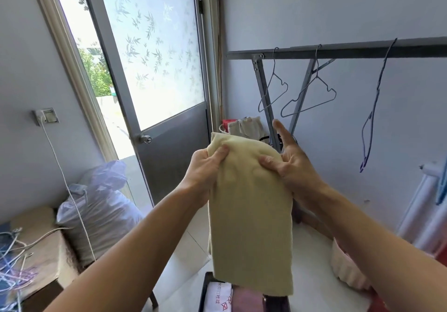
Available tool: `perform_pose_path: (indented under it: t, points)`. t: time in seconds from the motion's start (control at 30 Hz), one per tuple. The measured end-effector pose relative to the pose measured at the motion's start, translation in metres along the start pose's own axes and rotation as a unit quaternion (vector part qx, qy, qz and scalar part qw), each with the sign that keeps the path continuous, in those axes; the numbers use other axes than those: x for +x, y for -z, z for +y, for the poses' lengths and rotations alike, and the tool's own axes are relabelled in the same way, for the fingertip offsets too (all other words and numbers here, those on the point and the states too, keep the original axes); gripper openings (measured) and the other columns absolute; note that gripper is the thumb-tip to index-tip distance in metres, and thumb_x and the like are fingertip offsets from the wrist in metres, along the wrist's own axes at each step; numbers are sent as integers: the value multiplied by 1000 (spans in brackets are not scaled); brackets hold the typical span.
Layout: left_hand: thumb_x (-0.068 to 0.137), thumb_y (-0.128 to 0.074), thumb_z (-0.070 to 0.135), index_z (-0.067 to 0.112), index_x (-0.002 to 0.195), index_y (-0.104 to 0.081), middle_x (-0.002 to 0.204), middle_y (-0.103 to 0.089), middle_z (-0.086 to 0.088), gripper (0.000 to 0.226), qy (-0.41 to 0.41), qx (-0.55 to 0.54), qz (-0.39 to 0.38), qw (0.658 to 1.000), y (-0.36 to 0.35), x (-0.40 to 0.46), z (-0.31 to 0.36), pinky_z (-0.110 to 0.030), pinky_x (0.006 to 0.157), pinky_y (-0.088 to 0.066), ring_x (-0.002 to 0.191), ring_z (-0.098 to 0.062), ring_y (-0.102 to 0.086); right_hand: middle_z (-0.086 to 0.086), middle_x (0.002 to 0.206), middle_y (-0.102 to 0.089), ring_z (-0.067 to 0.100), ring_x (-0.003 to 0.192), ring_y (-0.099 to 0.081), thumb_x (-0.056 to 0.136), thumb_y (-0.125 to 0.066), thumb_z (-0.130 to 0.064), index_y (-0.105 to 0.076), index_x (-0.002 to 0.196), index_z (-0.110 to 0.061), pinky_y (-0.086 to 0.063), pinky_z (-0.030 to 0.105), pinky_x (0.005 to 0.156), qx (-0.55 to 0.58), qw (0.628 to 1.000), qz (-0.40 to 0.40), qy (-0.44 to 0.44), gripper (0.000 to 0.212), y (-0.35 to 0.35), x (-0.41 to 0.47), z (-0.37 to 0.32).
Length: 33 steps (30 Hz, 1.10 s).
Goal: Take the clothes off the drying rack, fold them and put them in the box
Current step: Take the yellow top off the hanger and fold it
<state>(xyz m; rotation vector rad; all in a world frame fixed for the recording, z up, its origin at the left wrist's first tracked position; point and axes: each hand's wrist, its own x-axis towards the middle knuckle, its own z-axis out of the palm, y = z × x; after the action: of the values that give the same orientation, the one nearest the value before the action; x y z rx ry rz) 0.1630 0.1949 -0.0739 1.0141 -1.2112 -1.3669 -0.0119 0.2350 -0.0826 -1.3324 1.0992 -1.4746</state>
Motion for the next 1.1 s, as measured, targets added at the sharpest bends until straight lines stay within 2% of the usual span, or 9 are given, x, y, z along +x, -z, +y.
perform_pose_path:
  t: [0.1, 0.2, 0.37, 0.5, 0.63, 0.73, 0.83, 1.0, 1.1]
  points:
    - [96, -62, 29, 12, 140, -42, 125, -59, -1, 51, -59, 71, 46, 995, 1, 5, -4, -31, 82, -55, 101, -16, -62, -7, 122, -65, 8, 97, -69, 86, -71, -10, -47, 138, -46, -59, 30, 82, -67, 996, -46, 42, 67, 4, 0, -5]
    - [97, -60, 26, 33, 152, -27, 136, -41, 11, 65, -138, 140, 23, 980, 2, 4, 1, -30, 100, -47, 119, -10, -49, -10, 118, -63, -5, 89, -66, 74, -82, -11, -57, 133, -26, -55, 17, 75, -147, 986, -75, 23, 66, 7, 0, -7]
    - [88, -73, 21, 9, 128, -61, 111, -70, -9, 44, -62, 114, -95, 987, 12, 7, 9, -17, 71, -53, 92, -13, -67, -1, 94, -71, 7, 81, -69, 74, -82, -13, -66, 109, -20, -57, 23, 70, -230, 972, -19, 40, 39, 6, 3, -6]
    - [70, -87, 10, 13, 120, -62, 104, -68, -5, 56, -94, 293, -162, 938, 19, 5, 17, -18, 71, -53, 85, -8, -65, -3, 85, -72, 10, 79, -69, 77, -78, -18, -70, 91, -23, -59, 32, 73, -260, 963, 5, 66, 18, 9, 6, -8]
    - [77, -81, 31, 29, 83, -74, 83, -63, 6, 9, -153, 412, -110, 891, 24, 12, 21, -21, 68, -43, 79, -8, -58, -2, 86, -70, 16, 81, -68, 75, -78, -24, -70, 85, -22, -59, 36, 72, -278, 957, 16, 86, 13, 11, 4, -15]
    - [88, -70, 23, 23, 88, -75, 106, -59, 0, 5, -132, 260, -91, 952, 23, 12, 19, -19, 78, -45, 92, -5, -58, -2, 97, -62, 13, 83, -64, 72, -82, -28, -69, 88, -18, -55, 28, 67, -248, 965, 48, 76, 23, 13, 4, -22]
    - [92, -63, 30, 2, 112, -69, 108, -71, -11, 35, -58, 82, -176, 979, 17, 7, 4, -32, 85, -52, 97, -18, -67, 1, 79, -68, 13, 67, -65, 71, -81, -34, -67, 88, -13, -52, 28, 57, -178, 984, 27, 18, 31, 14, 3, -28]
    - [88, -69, 28, 0, 103, -69, 95, -75, -12, 32, 7, 55, -148, 987, 1, -2, -18, -27, 66, -57, 78, -20, -71, 1, 71, -68, 15, 65, -63, 83, -72, -27, -67, 86, -10, -49, 22, 52, -87, 993, 65, -40, 18, 17, 3, -24]
    - [95, -62, 26, 6, 101, -68, 87, -73, -8, 21, -26, 37, -92, 995, -5, 2, -21, -31, 63, -59, 71, -19, -68, 6, 104, -74, 20, 95, -71, 79, -63, -48, -66, 113, -11, -59, 26, 68, 155, 981, -30, -116, 50, 27, -11, -15]
